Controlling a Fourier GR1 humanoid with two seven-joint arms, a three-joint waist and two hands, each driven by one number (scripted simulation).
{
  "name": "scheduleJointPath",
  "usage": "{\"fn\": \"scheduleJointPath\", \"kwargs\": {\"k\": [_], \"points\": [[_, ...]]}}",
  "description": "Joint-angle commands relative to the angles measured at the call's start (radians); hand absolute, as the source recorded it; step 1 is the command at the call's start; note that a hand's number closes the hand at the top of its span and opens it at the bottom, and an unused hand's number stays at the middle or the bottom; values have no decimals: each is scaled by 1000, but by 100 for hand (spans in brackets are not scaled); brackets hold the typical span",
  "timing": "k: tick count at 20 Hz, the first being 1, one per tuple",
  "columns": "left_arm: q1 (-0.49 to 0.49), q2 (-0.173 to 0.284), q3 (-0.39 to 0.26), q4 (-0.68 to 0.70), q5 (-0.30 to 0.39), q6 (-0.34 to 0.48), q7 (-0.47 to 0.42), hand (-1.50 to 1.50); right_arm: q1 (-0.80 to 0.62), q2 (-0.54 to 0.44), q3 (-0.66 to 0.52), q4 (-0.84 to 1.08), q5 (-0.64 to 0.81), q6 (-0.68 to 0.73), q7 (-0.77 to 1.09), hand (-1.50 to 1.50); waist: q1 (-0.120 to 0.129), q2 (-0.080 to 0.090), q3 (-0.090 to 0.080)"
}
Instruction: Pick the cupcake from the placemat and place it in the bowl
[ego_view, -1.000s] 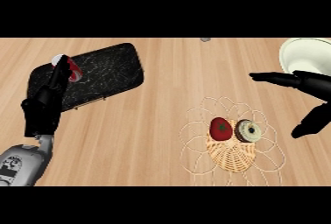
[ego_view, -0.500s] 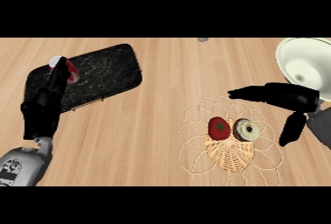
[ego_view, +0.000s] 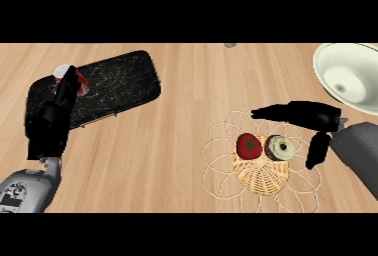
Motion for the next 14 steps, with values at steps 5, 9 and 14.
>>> {"fn": "scheduleJointPath", "kwargs": {"k": [5, 9, 14], "points": [[26, -9, 26, -108, -34, -31, 76, 0, -35, 130, -30, 152, 99, 1, -78, -150, 8, 0, 0], [3, -29, 74, -10, -33, -74, 4, 0, -30, 168, -35, 220, 191, -64, -125, -150, 3, 1, 0], [28, -46, 75, -34, -40, -78, -5, 0, 34, 152, -5, 201, 255, -202, -239, 150, 1, 0, 0]]}}
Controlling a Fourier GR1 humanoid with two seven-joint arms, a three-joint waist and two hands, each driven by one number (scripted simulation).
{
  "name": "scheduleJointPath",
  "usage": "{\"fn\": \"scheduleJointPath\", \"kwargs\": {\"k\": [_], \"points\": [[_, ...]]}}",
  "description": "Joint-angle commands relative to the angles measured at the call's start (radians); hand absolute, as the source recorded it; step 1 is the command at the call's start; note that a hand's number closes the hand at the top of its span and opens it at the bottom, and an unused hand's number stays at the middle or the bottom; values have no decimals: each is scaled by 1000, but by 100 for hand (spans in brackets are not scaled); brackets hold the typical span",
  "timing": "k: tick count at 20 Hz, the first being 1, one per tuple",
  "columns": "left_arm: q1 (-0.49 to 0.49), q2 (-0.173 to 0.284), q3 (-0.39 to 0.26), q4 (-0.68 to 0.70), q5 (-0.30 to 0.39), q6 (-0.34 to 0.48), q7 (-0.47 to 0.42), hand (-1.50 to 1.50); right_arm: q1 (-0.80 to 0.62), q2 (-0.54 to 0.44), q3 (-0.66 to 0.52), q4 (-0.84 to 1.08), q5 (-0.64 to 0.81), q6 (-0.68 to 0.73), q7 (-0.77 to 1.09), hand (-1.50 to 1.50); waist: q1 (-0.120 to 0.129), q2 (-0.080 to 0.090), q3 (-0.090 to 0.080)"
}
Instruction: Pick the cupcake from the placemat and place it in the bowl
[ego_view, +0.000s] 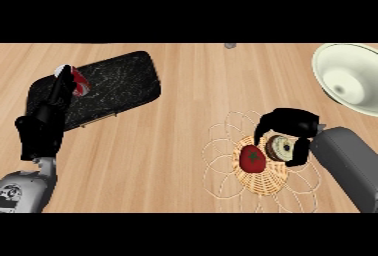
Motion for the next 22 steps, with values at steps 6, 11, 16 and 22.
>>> {"fn": "scheduleJointPath", "kwargs": {"k": [6, 11, 16, 22], "points": [[-25, -39, 25, 36, -39, -5, -7, 0, 21, 57, -46, 38, 48, -30, -97, 150, -5, 7, 7], [55, -33, 47, -11, -12, -44, -31, 0, 84, -28, -80, -106, 16, 24, -148, 150, -10, 3, 7], [10, -38, 15, -23, -35, -24, -7, 0, -62, 244, -314, 124, -48, -132, 565, 150, 10, 7, 3], [21, -44, 3, 2, -39, -32, -8, 0, -212, 415, -474, 134, -64, -417, 1019, 150, 31, 4, 3]]}}
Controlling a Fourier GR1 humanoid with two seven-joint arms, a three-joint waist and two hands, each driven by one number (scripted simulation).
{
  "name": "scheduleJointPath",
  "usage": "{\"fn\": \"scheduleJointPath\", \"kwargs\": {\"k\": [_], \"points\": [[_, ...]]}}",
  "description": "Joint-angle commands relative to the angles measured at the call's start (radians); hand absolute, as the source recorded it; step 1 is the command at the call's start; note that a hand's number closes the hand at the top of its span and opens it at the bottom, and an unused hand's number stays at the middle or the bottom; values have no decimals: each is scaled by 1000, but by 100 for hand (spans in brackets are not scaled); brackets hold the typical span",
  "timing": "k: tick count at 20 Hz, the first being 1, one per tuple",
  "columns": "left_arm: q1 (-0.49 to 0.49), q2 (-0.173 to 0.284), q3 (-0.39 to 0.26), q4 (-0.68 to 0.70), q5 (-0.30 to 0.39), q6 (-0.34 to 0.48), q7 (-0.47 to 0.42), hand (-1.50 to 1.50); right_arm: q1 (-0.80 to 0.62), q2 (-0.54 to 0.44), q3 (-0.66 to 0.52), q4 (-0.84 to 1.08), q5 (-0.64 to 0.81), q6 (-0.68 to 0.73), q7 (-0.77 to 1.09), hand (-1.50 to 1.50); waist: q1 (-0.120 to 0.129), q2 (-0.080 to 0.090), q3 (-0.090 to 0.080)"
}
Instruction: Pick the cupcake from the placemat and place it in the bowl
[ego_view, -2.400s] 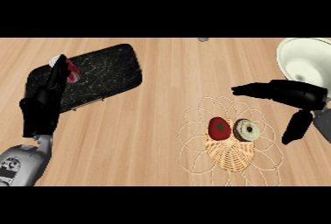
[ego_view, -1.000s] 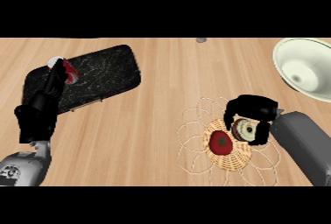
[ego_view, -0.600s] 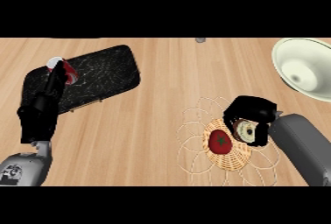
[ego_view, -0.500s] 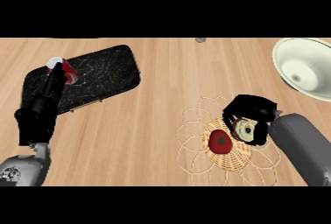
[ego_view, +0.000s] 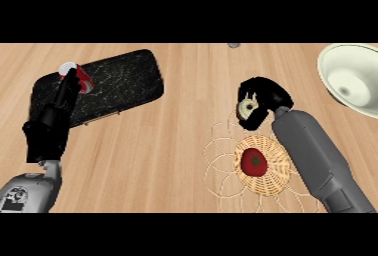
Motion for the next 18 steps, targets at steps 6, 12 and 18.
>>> {"fn": "scheduleJointPath", "kwargs": {"k": [6, 12, 18], "points": [[-17, -6, -8, 5, -3, -7, 18, 0, -263, 206, -140, -33, 101, -549, 565, 150, 11, -4, 3], [-30, -14, 4, 8, -9, 5, 27, 0, -406, 165, -112, 68, 314, -696, 863, 150, -5, 0, 4], [-32, -57, -32, 1, -63, 42, 40, 0, -393, 108, -153, 87, 375, -788, 918, 150, -18, 0, 5]]}}
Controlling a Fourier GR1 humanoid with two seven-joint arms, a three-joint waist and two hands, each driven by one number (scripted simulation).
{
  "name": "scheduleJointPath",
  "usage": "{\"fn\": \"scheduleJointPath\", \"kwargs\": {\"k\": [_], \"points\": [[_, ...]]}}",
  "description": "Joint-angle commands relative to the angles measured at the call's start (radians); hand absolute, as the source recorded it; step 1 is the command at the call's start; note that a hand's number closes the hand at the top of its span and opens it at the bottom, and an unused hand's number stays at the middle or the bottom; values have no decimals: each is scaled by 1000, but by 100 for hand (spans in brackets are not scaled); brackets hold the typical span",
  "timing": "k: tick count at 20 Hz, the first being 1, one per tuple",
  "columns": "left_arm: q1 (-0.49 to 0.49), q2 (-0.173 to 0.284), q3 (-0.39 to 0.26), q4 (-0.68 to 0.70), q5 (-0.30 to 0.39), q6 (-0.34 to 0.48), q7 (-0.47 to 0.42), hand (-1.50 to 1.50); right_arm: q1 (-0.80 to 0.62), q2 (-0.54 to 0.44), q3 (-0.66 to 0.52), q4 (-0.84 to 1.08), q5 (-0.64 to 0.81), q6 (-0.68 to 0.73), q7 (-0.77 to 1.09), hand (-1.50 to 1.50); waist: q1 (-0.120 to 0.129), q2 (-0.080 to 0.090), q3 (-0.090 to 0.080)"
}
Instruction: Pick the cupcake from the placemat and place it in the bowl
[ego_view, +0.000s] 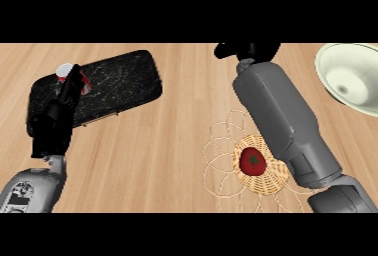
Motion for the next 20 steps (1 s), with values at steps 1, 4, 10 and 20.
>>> {"fn": "scheduleJointPath", "kwargs": {"k": [1, 4, 10, 20], "points": [[14, -2, 7, -8, -11, -2, -7, 0, 3, -64, -53, 38, 11, -85, 1, 150, -1, 3, 1], [-54, -1, 38, 48, 11, -12, 6, 0, 45, -111, -82, -9, 6, -139, -28, 150, -14, 3, 1], [28, -14, -4, -60, -24, -15, 26, 0, 116, -220, -147, 29, -11, -199, -134, 150, 0, 1, 2], [-12, 7, 40, -57, -1, -47, 47, 0, 222, -462, -249, 178, -83, -225, -399, 150, 10, 8, 3]]}}
